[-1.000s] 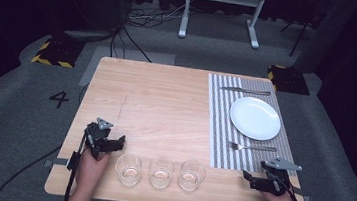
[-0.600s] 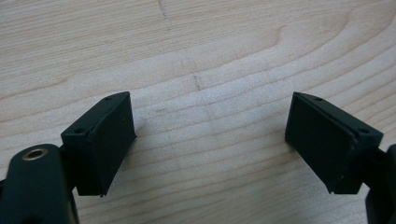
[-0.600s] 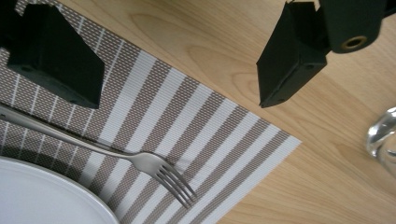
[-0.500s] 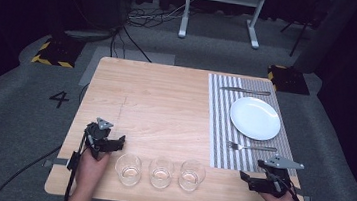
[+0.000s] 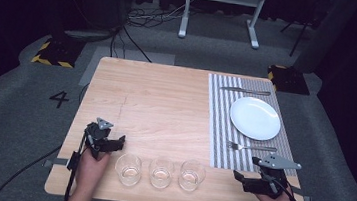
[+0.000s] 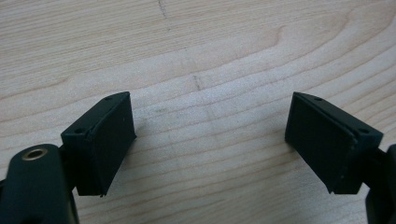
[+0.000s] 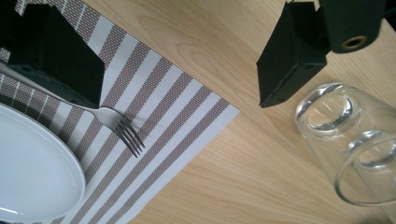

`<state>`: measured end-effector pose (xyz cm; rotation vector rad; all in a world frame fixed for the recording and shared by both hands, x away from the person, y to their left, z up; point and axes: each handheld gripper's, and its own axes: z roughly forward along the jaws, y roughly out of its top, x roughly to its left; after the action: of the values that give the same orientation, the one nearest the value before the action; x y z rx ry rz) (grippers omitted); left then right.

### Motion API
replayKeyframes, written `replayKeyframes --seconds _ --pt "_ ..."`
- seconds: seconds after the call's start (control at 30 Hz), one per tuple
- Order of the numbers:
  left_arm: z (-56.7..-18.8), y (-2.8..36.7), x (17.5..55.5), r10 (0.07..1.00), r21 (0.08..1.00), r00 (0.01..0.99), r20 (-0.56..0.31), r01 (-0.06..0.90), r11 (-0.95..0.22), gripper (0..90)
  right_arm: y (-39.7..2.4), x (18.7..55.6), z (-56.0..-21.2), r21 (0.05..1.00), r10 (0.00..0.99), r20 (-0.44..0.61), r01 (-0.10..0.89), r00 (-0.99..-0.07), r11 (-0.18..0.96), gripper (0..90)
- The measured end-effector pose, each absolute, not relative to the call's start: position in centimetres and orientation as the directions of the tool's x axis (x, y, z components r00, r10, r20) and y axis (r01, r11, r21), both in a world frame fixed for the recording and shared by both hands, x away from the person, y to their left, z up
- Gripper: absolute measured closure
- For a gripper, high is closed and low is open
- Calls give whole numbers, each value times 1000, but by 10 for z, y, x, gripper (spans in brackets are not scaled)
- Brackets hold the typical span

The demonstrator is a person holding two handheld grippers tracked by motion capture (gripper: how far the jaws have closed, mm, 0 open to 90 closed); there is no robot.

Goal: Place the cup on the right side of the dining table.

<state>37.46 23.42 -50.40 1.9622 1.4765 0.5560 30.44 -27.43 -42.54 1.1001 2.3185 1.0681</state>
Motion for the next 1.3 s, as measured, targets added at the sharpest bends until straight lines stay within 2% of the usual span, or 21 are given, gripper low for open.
replayKeyframes --seconds 0.63,1.3 --pt "-504 234 375 957 690 289 -31 699 -189 162 -227 290 -400 784 688 -13 420 -726 458 153" --pt "-504 234 375 957 690 289 -31 699 -189 161 -170 288 -407 753 577 28 397 -816 524 142"
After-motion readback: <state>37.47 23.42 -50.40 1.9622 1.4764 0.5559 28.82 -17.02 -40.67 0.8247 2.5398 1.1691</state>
